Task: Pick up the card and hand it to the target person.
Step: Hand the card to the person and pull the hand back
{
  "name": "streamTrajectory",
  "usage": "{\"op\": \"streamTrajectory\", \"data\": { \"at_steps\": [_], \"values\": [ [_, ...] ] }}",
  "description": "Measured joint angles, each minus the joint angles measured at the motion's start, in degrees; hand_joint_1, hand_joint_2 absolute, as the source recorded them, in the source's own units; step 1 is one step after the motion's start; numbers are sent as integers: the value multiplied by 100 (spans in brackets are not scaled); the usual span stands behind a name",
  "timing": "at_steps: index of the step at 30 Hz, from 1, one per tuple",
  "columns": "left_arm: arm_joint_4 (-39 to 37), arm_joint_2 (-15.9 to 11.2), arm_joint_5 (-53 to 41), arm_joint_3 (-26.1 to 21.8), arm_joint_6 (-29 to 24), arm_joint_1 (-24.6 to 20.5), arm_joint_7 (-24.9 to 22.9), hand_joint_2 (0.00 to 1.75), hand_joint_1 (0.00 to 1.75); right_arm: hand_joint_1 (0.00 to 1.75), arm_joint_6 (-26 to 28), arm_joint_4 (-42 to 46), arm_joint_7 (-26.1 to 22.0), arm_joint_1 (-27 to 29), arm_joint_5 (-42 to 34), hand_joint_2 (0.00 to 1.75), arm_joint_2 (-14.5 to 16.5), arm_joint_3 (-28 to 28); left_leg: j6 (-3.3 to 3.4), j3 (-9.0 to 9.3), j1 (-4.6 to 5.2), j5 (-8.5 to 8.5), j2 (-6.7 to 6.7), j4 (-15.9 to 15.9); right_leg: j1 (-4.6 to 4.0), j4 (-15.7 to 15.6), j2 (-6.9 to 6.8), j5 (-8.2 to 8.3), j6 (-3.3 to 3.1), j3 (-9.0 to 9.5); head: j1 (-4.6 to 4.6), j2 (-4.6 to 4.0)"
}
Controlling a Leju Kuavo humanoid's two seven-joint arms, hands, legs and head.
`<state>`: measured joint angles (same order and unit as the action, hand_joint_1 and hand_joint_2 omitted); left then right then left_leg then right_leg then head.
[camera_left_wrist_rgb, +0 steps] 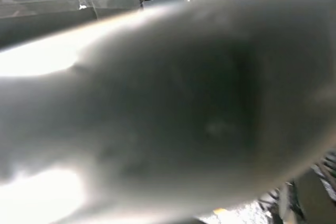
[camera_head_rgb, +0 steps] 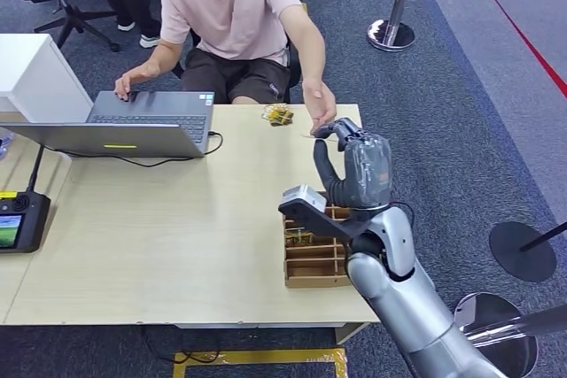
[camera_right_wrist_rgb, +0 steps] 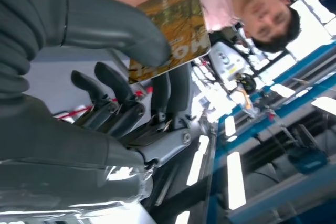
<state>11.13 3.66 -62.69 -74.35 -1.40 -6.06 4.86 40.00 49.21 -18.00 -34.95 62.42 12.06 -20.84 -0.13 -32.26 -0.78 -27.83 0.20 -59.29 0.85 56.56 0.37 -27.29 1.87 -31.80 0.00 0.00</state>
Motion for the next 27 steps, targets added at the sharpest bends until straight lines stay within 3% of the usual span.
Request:
{"op": "streamTrajectory", "data": {
  "at_steps": [5,17,21,27],
  "values": [
    [-5,-9,-15,9,-7,-7,-65,0,0,159,0,-642,-19,-352,249,175,187,399,-3,-8,-1,6,-25,-7,-1,9,-25,-7,1,-1,0,0],
    [-14,-26,-29,30,139,2,-12,0,0,159,0,-1066,-17,-428,839,175,324,939,0,-12,0,8,-47,-7,0,6,-46,-12,1,5,0,0],
    [-14,-40,-94,99,215,10,33,175,0,0,0,-1148,18,-423,937,175,318,1032,-1,-13,0,6,-52,-9,1,8,-50,-14,4,4,0,0],
    [-9,-45,-41,48,187,3,81,175,0,0,0,-1179,9,-427,967,175,314,1113,1,-12,0,7,-51,-8,1,6,-50,-13,3,5,0,0]
  ]
}}
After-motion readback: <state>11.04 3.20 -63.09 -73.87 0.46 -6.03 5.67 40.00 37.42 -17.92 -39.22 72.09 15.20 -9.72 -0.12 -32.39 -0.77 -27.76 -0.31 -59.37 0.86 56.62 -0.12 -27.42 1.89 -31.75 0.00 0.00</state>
